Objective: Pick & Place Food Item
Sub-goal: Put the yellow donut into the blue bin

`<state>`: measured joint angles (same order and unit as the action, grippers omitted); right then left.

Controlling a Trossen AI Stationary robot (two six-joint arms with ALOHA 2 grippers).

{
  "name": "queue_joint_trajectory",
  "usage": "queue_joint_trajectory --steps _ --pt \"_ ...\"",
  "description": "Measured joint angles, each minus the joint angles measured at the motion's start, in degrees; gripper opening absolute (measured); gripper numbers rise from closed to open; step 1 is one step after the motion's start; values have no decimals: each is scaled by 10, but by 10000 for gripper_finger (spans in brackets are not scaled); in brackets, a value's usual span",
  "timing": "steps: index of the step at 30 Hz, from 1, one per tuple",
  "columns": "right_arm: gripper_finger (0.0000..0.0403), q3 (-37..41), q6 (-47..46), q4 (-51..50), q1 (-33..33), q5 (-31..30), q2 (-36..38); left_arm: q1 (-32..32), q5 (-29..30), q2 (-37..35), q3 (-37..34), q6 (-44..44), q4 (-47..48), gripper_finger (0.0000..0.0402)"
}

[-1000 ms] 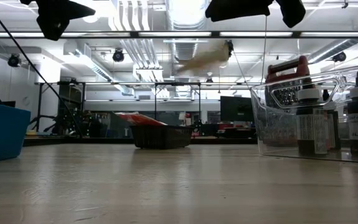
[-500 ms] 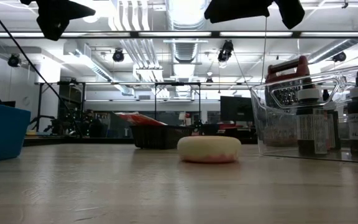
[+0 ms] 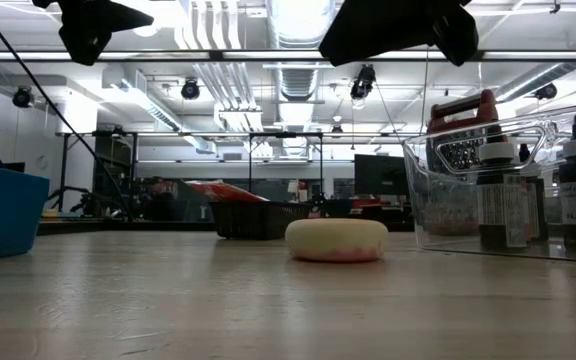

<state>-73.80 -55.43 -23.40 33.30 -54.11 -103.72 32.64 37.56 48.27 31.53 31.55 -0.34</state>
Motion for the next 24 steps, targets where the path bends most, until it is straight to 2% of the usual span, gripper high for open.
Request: queue_joint_trajectory --steps 17,24 --pt "105 0 33 -9 -3 -6 -6 0 0 0 0 0 1 243" --pt "145 0 127 -15 4 -8 -7 0 0 0 0 0 1 243"
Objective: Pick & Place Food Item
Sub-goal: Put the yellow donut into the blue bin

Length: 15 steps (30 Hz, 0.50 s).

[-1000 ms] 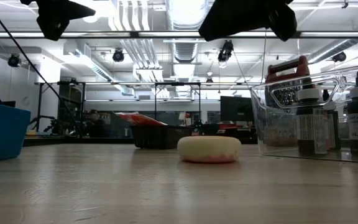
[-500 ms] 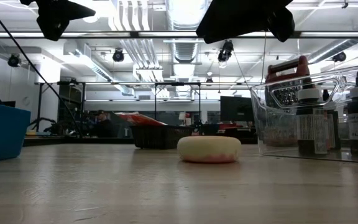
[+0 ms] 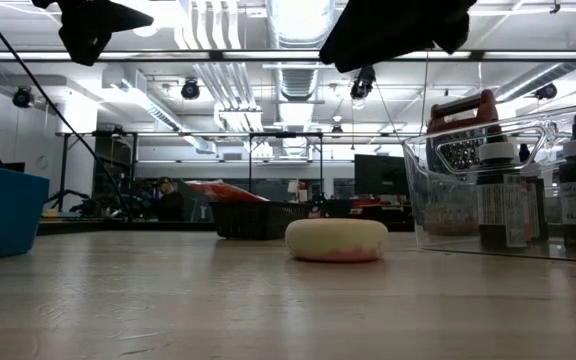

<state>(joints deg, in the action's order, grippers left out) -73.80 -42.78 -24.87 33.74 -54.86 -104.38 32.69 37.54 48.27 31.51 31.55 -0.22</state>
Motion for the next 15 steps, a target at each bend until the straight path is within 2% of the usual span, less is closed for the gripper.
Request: queue_joint_trajectory --steps 3,9,15 --pt "171 0 35 -2 6 12 0 0 0 0 0 0 0 243" --pt "209 30 35 -2 5 100 0 0 0 0 0 0 0 243" --pt "215 79 31 35 0 104 0 0 0 0 0 0 0 243"
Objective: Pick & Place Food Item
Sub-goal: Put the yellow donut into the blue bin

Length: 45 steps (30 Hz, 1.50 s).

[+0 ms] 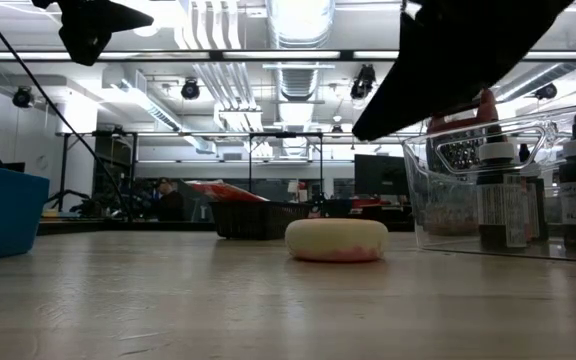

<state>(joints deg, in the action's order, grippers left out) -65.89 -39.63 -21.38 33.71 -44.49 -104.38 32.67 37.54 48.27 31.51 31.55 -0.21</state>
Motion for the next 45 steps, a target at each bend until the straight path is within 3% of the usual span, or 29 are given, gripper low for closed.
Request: queue_joint_trajectory --steps 7,13,22,28,33,35,41,45 --pt "215 46 13 83 -1 62 0 0 0 0 0 0 0 243" --pt "215 74 62 161 -4 68 0 0 0 0 0 0 0 243" --pt "218 76 67 174 -18 68 0 0 0 0 0 0 0 243" --pt "250 65 72 172 -29 77 0 0 0 0 0 0 0 243" --pt "277 0 235 171 -52 128 -3 0 0 0 0 0 0 243" --pt "277 -39 252 131 -59 148 -6 0 0 0 0 0 0 243" --pt "256 -128 232 -133 -60 151 -8 0 0 0 0 0 0 243" --pt "245 -155 185 -168 -63 151 -8 0 0 0 0 0 0 243"
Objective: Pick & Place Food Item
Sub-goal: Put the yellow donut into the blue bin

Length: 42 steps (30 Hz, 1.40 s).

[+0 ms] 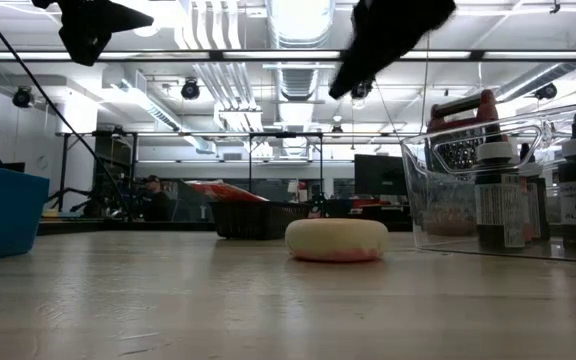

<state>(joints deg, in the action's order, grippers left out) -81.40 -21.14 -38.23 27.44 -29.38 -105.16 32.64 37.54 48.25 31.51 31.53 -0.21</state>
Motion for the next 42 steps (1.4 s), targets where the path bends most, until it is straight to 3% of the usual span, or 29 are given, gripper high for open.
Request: queue_joint_trajectory --steps 5,18,26,42 --pt "249 -7 -89 11 -3 0 0 0 0 0 0 0 0 243" --pt "295 -10 11 -15 4 24 -74 0 0 0 0 0 0 243" --pt "325 -40 14 -59 4 24 -127 0 0 0 0 0 4 243" --pt "327 -49 -10 -60 7 -17 -158 0 0 0 0 0 3 243"
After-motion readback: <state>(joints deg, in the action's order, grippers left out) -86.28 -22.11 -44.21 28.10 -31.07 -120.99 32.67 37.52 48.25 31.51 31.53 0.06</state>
